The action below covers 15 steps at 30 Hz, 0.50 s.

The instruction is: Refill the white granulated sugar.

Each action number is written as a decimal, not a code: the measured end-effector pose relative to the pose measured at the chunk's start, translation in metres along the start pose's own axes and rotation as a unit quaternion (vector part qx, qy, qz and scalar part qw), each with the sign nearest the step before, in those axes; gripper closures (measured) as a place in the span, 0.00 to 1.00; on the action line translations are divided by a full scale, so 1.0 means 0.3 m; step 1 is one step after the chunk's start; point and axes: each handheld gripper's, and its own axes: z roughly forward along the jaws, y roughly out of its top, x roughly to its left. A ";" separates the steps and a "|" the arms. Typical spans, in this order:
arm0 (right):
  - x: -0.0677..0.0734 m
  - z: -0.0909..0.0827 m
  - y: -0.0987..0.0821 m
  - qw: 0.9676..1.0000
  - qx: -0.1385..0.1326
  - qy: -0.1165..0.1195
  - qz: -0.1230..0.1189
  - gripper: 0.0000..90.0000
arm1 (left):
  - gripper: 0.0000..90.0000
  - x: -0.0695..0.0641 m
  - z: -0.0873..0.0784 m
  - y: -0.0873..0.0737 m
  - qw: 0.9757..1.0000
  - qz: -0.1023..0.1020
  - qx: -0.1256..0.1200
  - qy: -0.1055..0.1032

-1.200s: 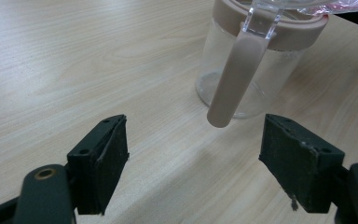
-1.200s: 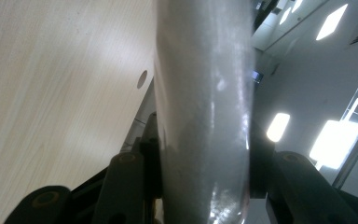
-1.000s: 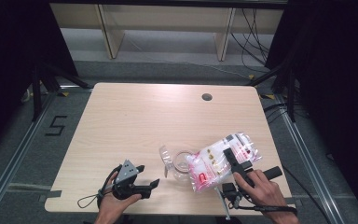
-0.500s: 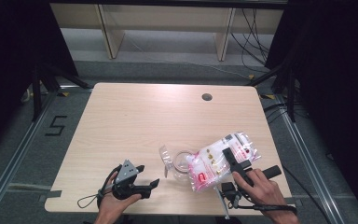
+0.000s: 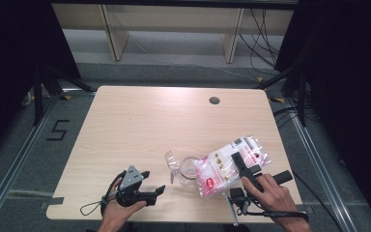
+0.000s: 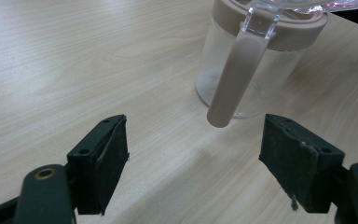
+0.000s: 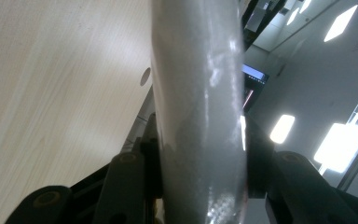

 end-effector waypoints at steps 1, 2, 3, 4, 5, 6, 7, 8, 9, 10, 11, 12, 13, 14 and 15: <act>-0.001 0.001 0.000 1.000 -0.003 -0.004 -0.001 0.69 | 0.25 0.002 0.000 0.001 1.000 0.004 0.000 -0.002; -0.002 0.000 0.000 1.000 -0.003 -0.004 -0.002 0.69 | 0.25 0.002 0.000 0.001 1.000 0.003 0.001 -0.002; -0.003 -0.001 -0.001 1.000 -0.004 -0.003 -0.004 0.69 | 0.25 0.001 -0.001 0.000 1.000 0.003 0.000 -0.001; -0.002 -0.002 -0.001 1.000 -0.007 -0.004 -0.001 0.69 | 0.25 0.001 -0.001 0.000 1.000 0.001 0.000 0.001; -0.002 -0.002 -0.001 1.000 -0.007 -0.004 -0.001 0.69 | 0.25 -0.001 0.001 -0.001 1.000 -0.005 -0.003 -0.001; -0.003 -0.002 -0.001 1.000 -0.006 -0.003 -0.003 0.69 | 0.25 0.000 0.000 0.000 1.000 -0.004 -0.001 0.000; -0.004 -0.003 -0.001 1.000 -0.004 -0.002 -0.006 0.69 | 0.25 -0.001 0.001 -0.001 1.000 -0.005 -0.003 -0.001; -0.001 -0.003 -0.001 1.000 -0.002 -0.002 0.000 0.69 | 0.25 0.000 0.000 -0.001 1.000 -0.004 -0.002 -0.001; 0.000 -0.003 -0.002 1.000 -0.002 -0.001 0.001 0.69 | 0.25 0.000 0.000 -0.001 1.000 -0.003 -0.001 -0.001; -0.002 -0.003 -0.002 1.000 -0.001 0.000 -0.001 0.69 | 0.25 0.000 0.000 -0.001 1.000 -0.002 -0.001 -0.001; -0.003 -0.003 -0.002 1.000 -0.001 -0.001 -0.002 0.69 | 0.25 0.001 -0.001 0.000 1.000 0.002 0.000 0.000; -0.007 -0.002 -0.002 1.000 -0.005 -0.004 -0.009 0.69 | 0.25 0.000 0.000 0.000 1.000 -0.002 0.000 0.000; -0.008 -0.002 -0.002 1.000 -0.007 -0.005 -0.006 0.69 | 0.25 -0.001 0.001 -0.001 1.000 -0.005 -0.003 -0.001; -0.009 -0.002 -0.002 1.000 -0.008 -0.007 -0.007 0.69 | 0.25 0.000 0.000 0.000 1.000 -0.004 -0.001 0.000; -0.011 -0.003 -0.002 1.000 -0.007 -0.006 -0.009 0.69 | 0.25 0.001 -0.001 -0.001 1.000 -0.002 0.000 0.000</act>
